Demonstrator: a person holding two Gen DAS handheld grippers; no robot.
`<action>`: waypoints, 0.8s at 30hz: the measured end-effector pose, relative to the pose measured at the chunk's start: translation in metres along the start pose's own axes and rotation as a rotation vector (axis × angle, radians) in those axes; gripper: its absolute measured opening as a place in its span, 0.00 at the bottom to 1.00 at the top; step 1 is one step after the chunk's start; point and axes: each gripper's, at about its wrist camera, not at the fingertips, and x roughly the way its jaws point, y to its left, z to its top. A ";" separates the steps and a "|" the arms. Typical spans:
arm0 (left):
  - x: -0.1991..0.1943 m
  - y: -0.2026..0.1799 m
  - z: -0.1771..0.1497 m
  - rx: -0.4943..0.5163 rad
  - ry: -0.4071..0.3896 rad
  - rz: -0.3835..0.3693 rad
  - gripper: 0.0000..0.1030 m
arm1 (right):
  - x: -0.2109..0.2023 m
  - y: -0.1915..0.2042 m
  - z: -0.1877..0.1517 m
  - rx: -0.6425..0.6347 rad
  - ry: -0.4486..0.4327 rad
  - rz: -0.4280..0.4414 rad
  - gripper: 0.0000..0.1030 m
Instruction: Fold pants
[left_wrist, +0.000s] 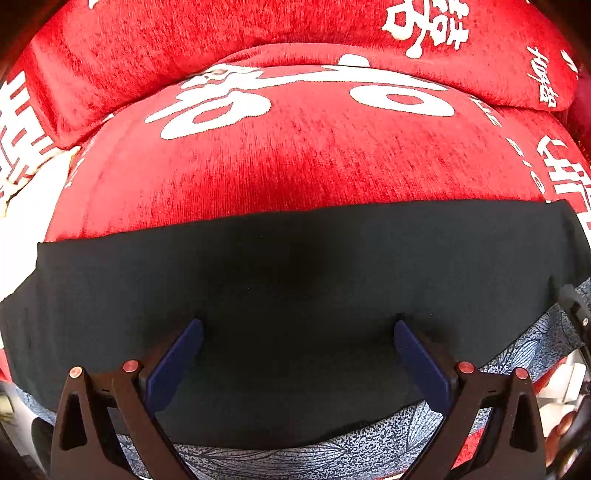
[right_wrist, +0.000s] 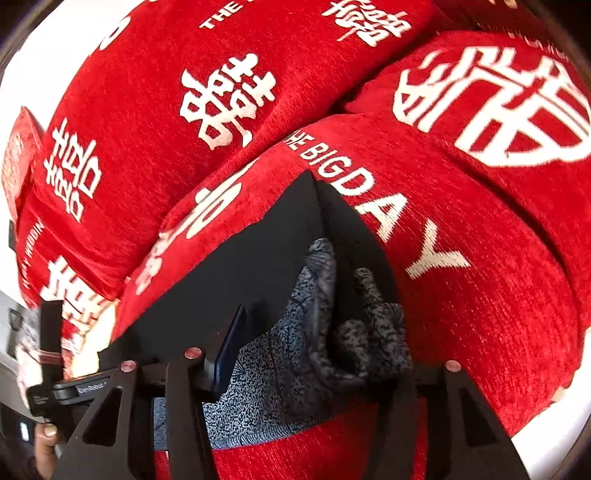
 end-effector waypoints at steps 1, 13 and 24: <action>-0.001 0.001 0.000 -0.002 0.000 -0.005 1.00 | 0.002 0.010 -0.002 -0.059 0.017 -0.015 0.55; -0.005 0.035 0.002 -0.132 0.033 0.034 1.00 | 0.014 0.039 -0.006 -0.208 0.052 -0.127 0.69; -0.018 0.019 -0.055 -0.060 0.043 0.039 1.00 | -0.005 0.037 -0.008 -0.153 0.005 -0.151 0.16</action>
